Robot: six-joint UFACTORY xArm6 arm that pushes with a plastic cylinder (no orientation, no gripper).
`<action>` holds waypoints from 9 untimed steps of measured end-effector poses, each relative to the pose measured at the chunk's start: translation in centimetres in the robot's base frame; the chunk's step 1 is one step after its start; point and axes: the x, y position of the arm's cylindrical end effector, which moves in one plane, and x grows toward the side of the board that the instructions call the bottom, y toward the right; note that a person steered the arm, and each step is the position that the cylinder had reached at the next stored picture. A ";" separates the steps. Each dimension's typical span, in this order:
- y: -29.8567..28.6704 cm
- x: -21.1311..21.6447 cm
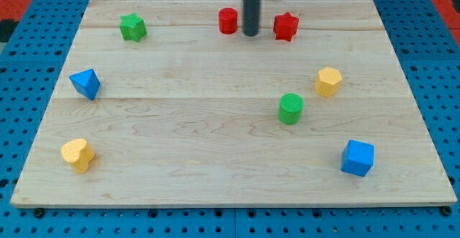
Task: Move the green star to the top left of the board
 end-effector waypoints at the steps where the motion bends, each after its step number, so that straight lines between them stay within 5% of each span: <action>1: 7.0 -0.5; 2: 8.8 -0.9; 3: -0.5 0.2; 5: 6.3 8.5; 8: -24.2 2.0; 9: -28.6 0.5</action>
